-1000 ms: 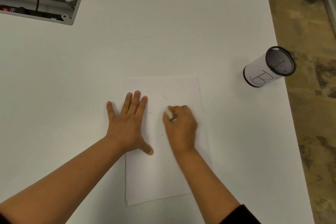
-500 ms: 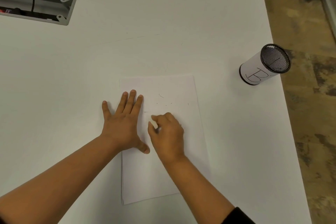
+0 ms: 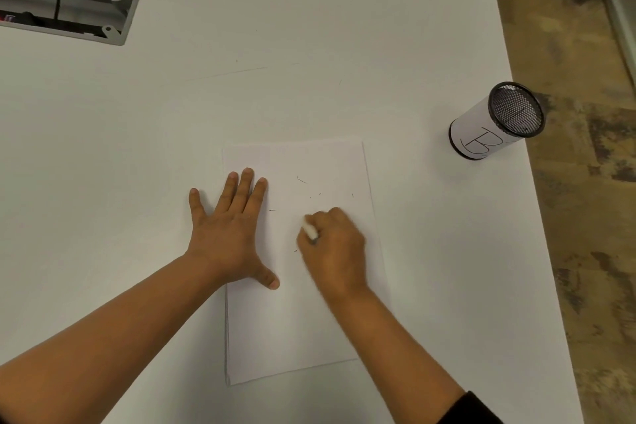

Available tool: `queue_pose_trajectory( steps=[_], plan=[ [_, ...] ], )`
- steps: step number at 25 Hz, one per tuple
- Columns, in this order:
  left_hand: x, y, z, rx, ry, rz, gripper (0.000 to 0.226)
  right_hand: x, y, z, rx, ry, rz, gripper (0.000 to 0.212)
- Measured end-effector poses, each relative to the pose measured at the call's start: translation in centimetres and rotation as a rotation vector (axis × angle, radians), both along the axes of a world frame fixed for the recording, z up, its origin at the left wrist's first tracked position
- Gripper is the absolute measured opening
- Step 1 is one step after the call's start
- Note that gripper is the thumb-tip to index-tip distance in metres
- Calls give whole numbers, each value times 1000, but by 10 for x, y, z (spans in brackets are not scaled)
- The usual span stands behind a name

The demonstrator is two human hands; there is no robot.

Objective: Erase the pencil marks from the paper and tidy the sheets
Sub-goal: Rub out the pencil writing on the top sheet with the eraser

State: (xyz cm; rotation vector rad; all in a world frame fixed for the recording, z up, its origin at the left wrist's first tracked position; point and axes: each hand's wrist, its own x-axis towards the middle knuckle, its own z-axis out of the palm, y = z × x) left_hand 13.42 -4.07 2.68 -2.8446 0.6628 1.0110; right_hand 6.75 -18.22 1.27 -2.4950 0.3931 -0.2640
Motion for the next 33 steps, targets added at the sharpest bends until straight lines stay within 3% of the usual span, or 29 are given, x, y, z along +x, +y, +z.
queue_pose_trajectory(
  steps=[4, 9, 12, 15, 22, 25, 28, 33],
  plan=[
    [0, 1, -1, -11, 10, 3, 146, 6, -44, 4, 9, 40, -256, 7],
    [0, 0, 0, -3, 6, 2, 146, 0, 3, 5, -2, 80, 17, 6],
    [0, 0, 1, -10, 16, 5, 147, 2, -28, 6, 57, 31, -161, 6],
    [-1, -1, 1, -8, 15, 3, 149, 3, -38, 10, 72, 102, -296, 7],
    [-1, 0, 1, -24, 1, 2, 148, 42, 31, 2, 88, -19, 31, 11],
    [0, 2, 0, -21, 4, 3, 147, 45, -16, -9, 79, -116, -177, 8],
    [0, 2, -1, -26, 6, 9, 146, 42, -33, -9, 147, -92, -365, 7],
    [1, 3, -3, -24, 6, 8, 146, 35, 9, -10, 132, -75, -73, 13]
  ],
)
